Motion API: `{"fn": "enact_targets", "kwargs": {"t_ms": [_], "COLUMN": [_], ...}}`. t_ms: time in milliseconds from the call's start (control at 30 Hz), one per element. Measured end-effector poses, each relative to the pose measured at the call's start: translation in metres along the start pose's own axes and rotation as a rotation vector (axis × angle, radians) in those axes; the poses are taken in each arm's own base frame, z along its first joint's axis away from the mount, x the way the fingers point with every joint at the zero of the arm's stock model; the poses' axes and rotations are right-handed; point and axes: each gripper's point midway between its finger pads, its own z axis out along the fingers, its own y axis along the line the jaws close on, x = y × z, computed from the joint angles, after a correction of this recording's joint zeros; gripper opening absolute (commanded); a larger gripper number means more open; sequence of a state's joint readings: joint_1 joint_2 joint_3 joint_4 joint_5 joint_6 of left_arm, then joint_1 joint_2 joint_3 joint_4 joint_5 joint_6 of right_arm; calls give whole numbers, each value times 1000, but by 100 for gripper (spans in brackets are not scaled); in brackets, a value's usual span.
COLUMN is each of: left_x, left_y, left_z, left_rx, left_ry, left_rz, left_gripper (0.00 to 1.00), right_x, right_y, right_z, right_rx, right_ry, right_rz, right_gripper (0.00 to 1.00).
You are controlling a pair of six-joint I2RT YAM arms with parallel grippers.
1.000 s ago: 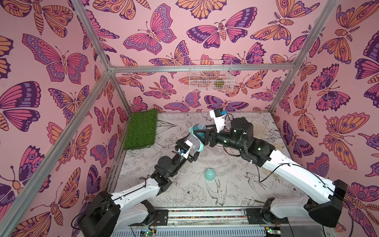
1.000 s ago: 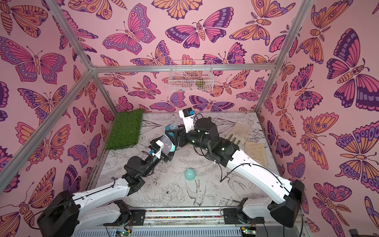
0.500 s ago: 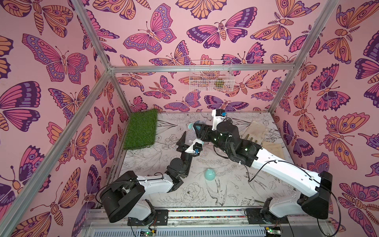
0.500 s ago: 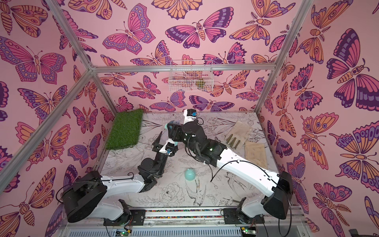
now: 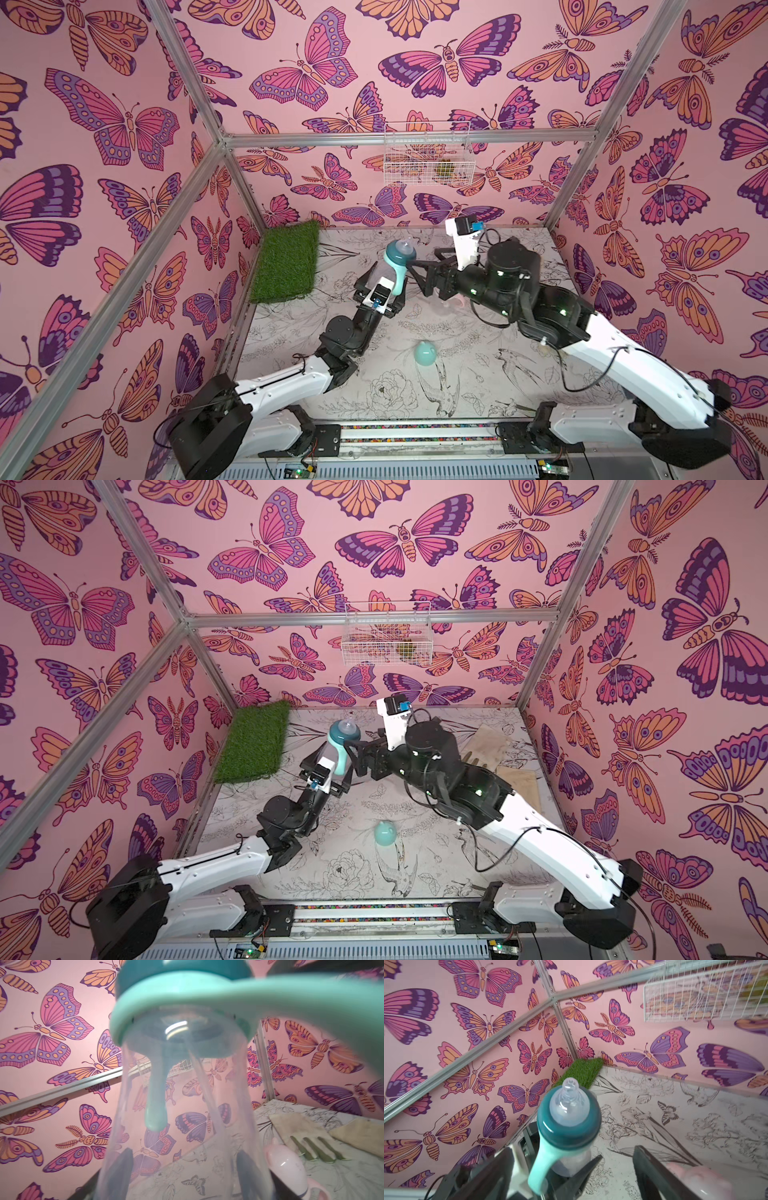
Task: Assemble the baby bottles
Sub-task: Screw the nipple onto the baby bottle.
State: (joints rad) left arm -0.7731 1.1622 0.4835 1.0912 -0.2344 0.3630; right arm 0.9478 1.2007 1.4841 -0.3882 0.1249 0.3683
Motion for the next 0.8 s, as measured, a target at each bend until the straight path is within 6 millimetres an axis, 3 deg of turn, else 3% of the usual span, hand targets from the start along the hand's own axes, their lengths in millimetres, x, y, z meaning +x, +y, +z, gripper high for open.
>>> {"fn": "enact_targets", "kwargs": {"t_ms": [133, 300, 600, 800], "left_x": [-5, -10, -34, -43], "left_y": [-1, -16, -58, -71], "left_z": [-5, -14, -39, -41], "left_rx": [120, 325, 740, 894], "left_ry": [-14, -25, -84, -89], "left_rz": [-130, -290, -534, -614], "left_gripper": [0, 0, 0, 0], "right_x": [-9, 7, 10, 17], "right_y": [5, 26, 16, 31], "right_z": [-30, -41, -18, -13], "right_rx": [-72, -237, -396, -538], "right_ry": [-7, 27, 52, 74], "right_rz": [-136, -331, -346, -329], "right_gripper": [91, 89, 88, 84]}}
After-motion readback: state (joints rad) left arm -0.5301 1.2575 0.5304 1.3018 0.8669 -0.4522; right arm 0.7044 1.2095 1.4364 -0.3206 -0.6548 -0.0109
